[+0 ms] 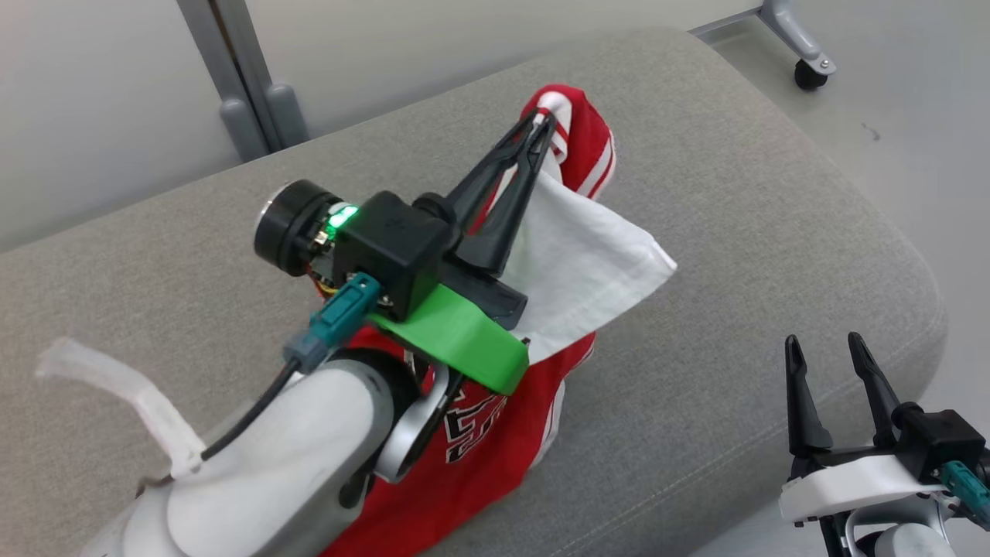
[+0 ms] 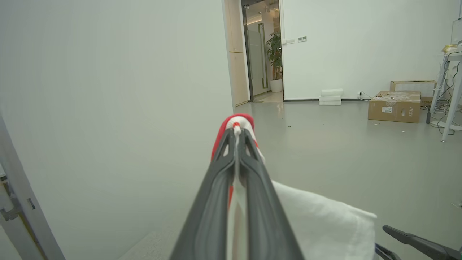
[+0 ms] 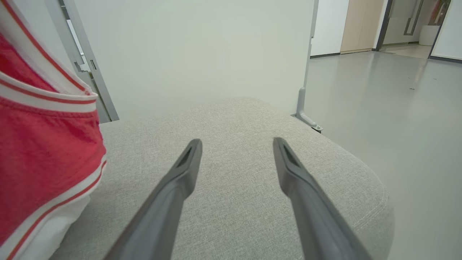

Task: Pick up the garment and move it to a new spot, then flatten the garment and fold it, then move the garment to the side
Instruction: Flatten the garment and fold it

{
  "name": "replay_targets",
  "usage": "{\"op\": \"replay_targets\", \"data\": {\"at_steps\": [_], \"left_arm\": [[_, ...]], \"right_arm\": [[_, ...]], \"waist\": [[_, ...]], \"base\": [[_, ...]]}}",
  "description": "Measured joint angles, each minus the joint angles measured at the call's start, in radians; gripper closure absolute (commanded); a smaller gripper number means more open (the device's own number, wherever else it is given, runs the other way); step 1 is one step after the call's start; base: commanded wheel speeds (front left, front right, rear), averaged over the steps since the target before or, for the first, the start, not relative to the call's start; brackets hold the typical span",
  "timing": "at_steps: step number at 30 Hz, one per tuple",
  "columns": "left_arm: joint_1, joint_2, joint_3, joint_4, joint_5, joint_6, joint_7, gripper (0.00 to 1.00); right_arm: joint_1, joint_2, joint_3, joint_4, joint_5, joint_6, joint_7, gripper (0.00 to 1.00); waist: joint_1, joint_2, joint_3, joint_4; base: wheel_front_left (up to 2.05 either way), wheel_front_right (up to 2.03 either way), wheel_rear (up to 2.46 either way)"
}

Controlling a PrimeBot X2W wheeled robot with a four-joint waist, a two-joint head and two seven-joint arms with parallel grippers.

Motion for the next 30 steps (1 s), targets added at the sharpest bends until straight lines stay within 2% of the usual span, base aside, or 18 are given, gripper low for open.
{"op": "replay_targets", "data": {"at_steps": [8, 14, 17, 21, 27, 30], "left_arm": [[-0.006, 0.064, 0.062, -0.133, -0.046, 0.020, 0.053, 1.00], [-0.006, 0.077, 0.091, -0.108, -0.105, -0.001, 0.069, 1.00], [-0.019, 0.083, 0.102, -0.008, -0.123, -0.026, 0.072, 1.00], [-0.084, 0.112, 0.124, 0.207, -0.126, -0.066, 0.078, 1.00], [-0.229, 0.187, 0.122, 0.556, -0.042, -0.098, 0.100, 1.00], [-0.296, 0.198, 0.111, 0.684, -0.002, -0.119, 0.086, 1.00]], "right_arm": [[0.002, 0.000, 0.000, 0.003, 0.005, 0.000, 0.000, 0.00], [-0.002, 0.000, 0.005, 0.003, 0.013, 0.000, 0.000, 0.00], [-0.010, -0.001, 0.008, 0.002, 0.017, 0.000, 0.000, 0.00], [-0.036, 0.000, 0.027, 0.003, 0.026, 0.000, 0.000, 0.00], [-0.072, 0.000, 0.055, 0.007, 0.053, 0.000, 0.000, 0.00], [-0.080, -0.001, 0.059, 0.011, 0.067, 0.000, 0.000, 0.00]], "waist": [[0.0000, 0.0000, 0.005, -0.052], [0.0000, 0.0000, 0.021, -0.085], [0.0000, 0.0000, 0.036, -0.093], [0.0000, 0.0000, 0.061, -0.104], [0.0000, 0.0000, 0.109, -0.128], [0.0000, -0.0001, 0.136, -0.142]], "base": [[0.00, 0.00, 0.00], [0.00, 0.00, 0.00], [0.00, 0.00, 0.00], [0.00, 0.00, 0.00], [0.00, 0.00, 0.00], [0.00, 0.00, 0.00]]}}
